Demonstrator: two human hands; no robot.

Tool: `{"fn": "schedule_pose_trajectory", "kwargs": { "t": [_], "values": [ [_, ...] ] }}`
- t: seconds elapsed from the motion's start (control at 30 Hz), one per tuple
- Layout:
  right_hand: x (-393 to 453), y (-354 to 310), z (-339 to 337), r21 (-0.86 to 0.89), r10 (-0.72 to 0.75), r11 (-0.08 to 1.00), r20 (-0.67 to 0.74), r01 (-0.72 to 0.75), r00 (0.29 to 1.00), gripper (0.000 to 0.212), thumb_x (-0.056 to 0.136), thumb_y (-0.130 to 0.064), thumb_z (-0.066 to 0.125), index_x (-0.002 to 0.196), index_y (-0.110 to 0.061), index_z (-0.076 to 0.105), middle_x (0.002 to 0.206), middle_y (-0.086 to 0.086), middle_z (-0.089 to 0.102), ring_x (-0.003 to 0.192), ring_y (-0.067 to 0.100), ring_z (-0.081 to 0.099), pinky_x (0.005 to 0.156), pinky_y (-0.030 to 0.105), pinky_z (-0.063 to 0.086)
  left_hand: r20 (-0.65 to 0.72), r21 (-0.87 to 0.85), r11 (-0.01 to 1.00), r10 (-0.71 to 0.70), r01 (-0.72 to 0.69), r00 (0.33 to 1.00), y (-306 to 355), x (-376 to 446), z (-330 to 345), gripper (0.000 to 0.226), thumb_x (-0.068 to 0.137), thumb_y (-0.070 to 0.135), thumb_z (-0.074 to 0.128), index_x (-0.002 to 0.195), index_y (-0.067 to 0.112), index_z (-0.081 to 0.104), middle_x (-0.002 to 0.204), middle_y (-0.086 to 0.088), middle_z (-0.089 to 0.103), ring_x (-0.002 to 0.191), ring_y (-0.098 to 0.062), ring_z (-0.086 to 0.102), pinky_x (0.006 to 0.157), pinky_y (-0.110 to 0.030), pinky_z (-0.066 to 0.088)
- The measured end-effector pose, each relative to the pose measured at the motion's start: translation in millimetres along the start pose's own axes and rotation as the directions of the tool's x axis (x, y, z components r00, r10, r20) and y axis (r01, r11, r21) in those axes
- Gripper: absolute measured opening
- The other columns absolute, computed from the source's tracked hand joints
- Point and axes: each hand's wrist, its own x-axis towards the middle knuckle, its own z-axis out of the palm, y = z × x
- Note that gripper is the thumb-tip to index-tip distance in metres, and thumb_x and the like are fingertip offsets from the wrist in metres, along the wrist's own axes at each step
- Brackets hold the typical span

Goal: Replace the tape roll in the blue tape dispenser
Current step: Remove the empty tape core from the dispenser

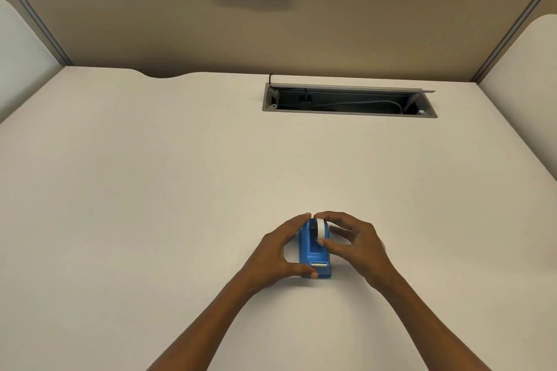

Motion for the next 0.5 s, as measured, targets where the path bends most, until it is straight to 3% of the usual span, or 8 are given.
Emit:
{"fn": "schedule_pose_trajectory", "kwargs": {
  "t": [0.13,0.3,0.5],
  "values": [
    [0.0,-0.2,-0.3,0.039,0.020,0.999,0.007,-0.021,1.000,0.039,0.073,-0.009,0.077,0.106,-0.027,0.066,0.110,-0.016,0.067,0.102,-0.011,0.059,0.080,0.004,0.047,0.002,-0.004,1.000,0.004,-0.004,1.000,1.8,-1.3,0.5,0.092,0.061,0.034,0.084,0.129,0.055,0.026,0.133,0.035,0.033,0.119,0.014,0.037,0.093,0.003,0.029],
    [1.2,-8.6,-6.4,0.246,0.041,0.968,0.011,-0.043,0.999,0.035,0.076,-0.002,0.072,0.105,-0.021,0.069,0.106,-0.006,0.073,0.104,0.003,0.064,0.086,0.021,0.053,-0.008,-0.046,0.999,0.007,-0.007,1.000,1.9,-1.2,1.3,0.091,0.061,0.034,0.084,0.134,0.049,0.030,0.141,0.026,0.038,0.126,0.011,0.036,0.102,-0.008,0.031],
    [6.7,-24.2,-4.1,0.173,0.029,0.984,0.054,-0.038,0.998,0.037,0.077,-0.006,0.072,0.110,-0.021,0.066,0.111,0.000,0.071,0.106,0.008,0.063,0.097,0.028,0.048,-0.002,-0.003,1.000,0.013,-0.013,1.000,9.4,-3.4,-0.7,0.091,0.060,0.038,0.084,0.123,0.064,0.023,0.126,0.045,0.030,0.113,0.028,0.033,0.089,0.005,0.029]
  ]
}}
